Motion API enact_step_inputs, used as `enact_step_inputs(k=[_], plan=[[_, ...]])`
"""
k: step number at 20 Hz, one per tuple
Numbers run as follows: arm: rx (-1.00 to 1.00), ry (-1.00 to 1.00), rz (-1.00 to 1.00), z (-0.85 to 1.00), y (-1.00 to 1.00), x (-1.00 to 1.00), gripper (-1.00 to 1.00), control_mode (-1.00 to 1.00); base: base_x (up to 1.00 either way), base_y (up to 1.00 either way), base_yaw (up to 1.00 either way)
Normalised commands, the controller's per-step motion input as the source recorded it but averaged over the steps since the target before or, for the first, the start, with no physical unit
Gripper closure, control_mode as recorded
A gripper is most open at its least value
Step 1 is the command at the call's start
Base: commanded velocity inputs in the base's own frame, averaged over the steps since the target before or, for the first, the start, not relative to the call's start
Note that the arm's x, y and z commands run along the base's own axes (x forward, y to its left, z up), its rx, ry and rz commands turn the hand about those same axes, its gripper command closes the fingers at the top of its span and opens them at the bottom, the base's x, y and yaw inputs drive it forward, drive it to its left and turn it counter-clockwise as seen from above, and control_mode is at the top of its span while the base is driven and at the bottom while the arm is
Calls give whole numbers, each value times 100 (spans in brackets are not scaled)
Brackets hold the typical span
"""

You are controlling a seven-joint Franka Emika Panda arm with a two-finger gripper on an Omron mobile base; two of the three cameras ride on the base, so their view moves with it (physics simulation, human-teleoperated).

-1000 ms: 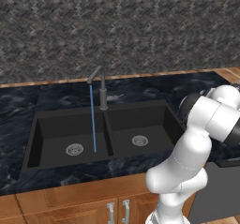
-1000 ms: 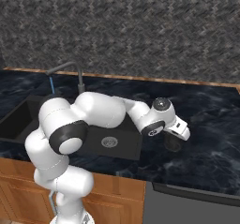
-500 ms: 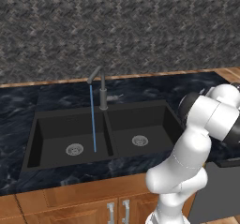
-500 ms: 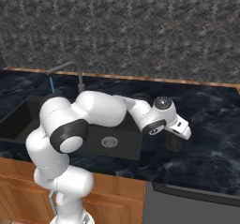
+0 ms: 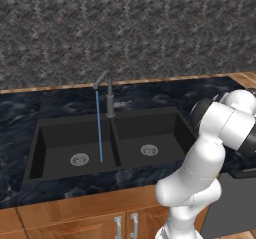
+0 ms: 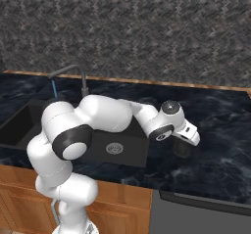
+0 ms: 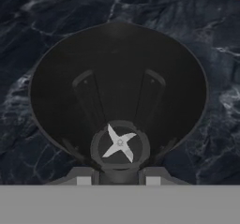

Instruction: Turn on the sink faucet and place the jug under the water for a few seconds to fill it up.

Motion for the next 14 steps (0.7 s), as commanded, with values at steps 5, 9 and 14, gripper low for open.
enact_step_inputs(k=[5, 9, 14], plan=[[0, 0, 0, 0, 0, -6, 100, -100, 0, 0, 0], [0, -4, 5, 22, 12, -17, 100, -100, 0, 0, 0], [-1, -14, 12, 56, 28, -37, 100, -100, 0, 0, 0]])
